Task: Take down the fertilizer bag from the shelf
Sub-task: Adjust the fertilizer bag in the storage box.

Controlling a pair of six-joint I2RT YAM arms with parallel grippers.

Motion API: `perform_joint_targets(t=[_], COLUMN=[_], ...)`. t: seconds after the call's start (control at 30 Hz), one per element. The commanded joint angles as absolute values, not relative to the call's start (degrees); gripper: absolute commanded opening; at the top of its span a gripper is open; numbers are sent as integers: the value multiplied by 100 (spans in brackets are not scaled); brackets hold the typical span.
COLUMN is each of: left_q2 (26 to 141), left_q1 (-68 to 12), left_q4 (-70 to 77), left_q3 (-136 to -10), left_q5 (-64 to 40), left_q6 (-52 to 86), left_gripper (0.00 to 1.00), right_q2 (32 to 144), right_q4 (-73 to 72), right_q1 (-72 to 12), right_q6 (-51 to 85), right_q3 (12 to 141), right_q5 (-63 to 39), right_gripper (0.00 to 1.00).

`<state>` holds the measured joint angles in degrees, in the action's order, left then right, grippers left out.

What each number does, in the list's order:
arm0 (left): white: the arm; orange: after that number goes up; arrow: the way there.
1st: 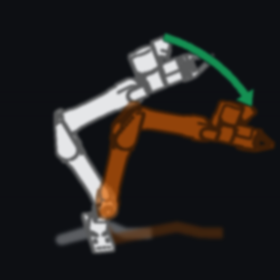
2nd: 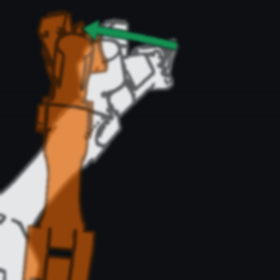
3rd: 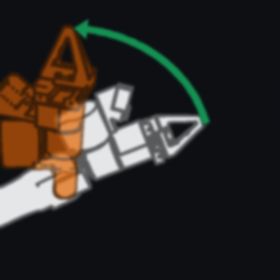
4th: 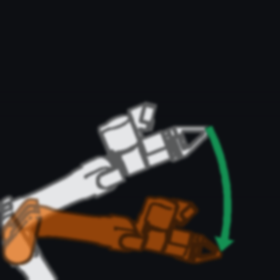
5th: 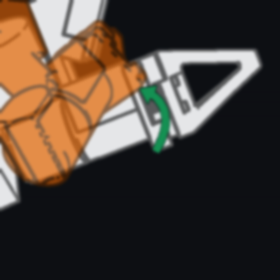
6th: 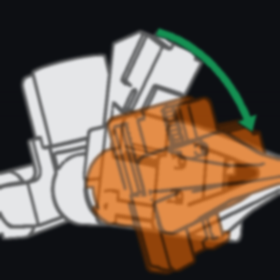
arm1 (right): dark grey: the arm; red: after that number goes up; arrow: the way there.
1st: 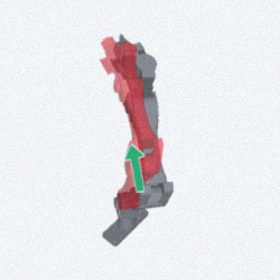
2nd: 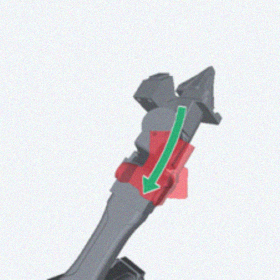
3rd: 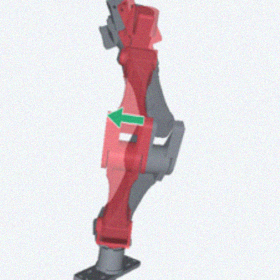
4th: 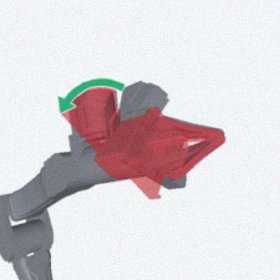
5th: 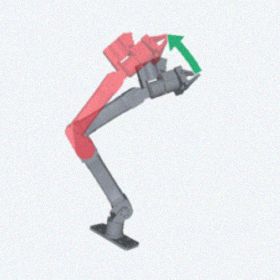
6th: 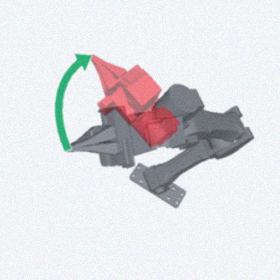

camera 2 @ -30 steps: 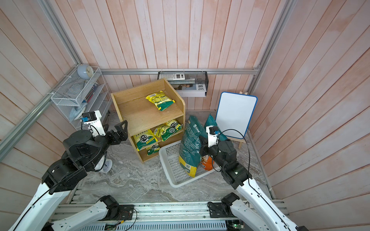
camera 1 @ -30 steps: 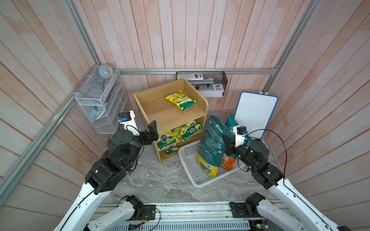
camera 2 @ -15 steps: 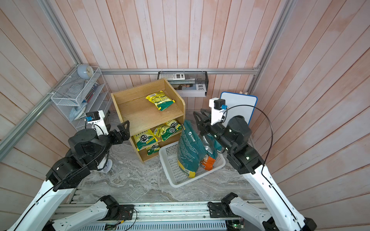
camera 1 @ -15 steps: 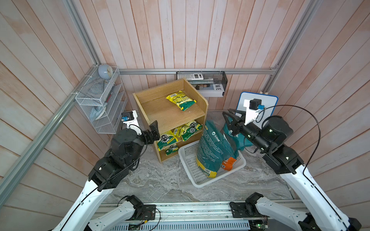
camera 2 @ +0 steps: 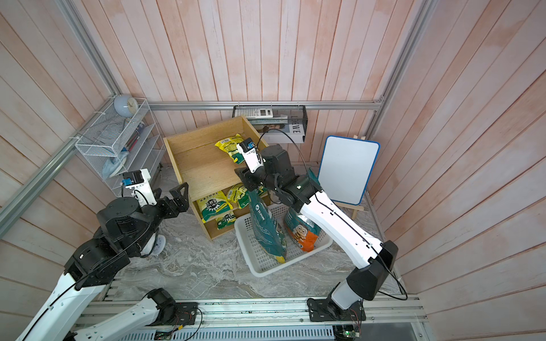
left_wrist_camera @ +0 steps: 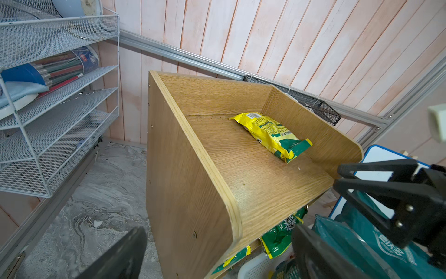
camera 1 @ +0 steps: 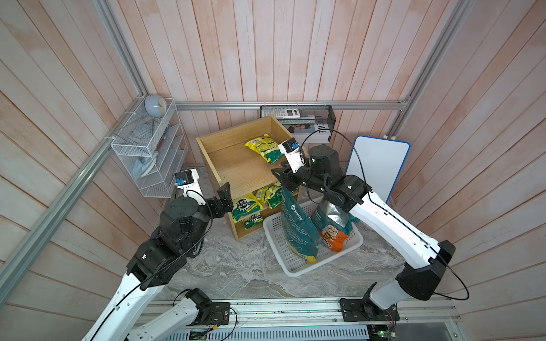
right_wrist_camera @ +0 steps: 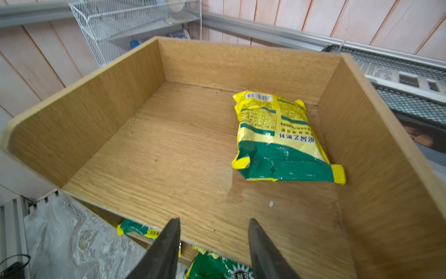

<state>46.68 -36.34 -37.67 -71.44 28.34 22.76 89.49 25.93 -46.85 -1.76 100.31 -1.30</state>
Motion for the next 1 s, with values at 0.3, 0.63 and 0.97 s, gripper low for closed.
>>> perform_joint_targets(t=[0.3, 0.63, 0.97], left_q2=[4648, 5038, 4902], left_q1=[-3621, -3621, -3621], left_q4=[-3763, -3812, -3910], left_q3=[-7117, -7390, -7255], left_q5=[2652, 2339, 2663], left_q6=[2460, 2547, 2534], left_gripper=[100, 99, 100], right_q2=[8108, 8231, 8796], right_q4=[5076, 4871, 4871], right_q1=[-5617, -6611, -7487], right_q6=[360, 712, 132], right_q3=[9674, 9423, 9565], right_q5=[1324, 1152, 1493], right_gripper=[73, 73, 76])
